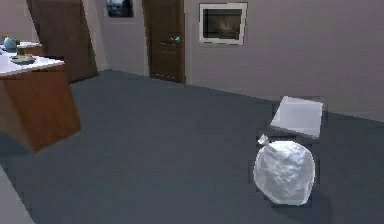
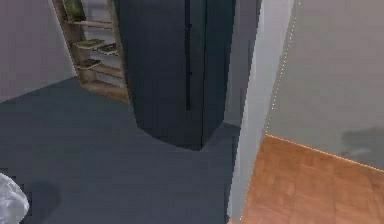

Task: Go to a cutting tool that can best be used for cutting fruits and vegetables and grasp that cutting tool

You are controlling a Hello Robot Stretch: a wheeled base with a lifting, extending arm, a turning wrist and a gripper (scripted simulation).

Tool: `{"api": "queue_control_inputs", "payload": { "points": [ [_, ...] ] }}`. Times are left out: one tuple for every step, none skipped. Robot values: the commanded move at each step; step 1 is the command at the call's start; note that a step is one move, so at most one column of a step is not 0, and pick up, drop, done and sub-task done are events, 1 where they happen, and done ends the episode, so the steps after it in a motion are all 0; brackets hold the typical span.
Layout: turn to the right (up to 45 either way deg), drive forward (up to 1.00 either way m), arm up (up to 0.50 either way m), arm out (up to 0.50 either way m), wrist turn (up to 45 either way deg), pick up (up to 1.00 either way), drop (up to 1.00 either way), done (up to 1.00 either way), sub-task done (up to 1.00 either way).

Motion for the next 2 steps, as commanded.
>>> {"api": "queue_control_inputs", "payload": {
  "points": [
    [0.0, 0.5, 0.0, 0.0, 0.0, 0.0, 0.0, 0.0, 0.0],
    [-21.0, 0.0, 0.0, 0.0, 0.0, 0.0, 0.0, 0.0, 0.0]
  ]
}}
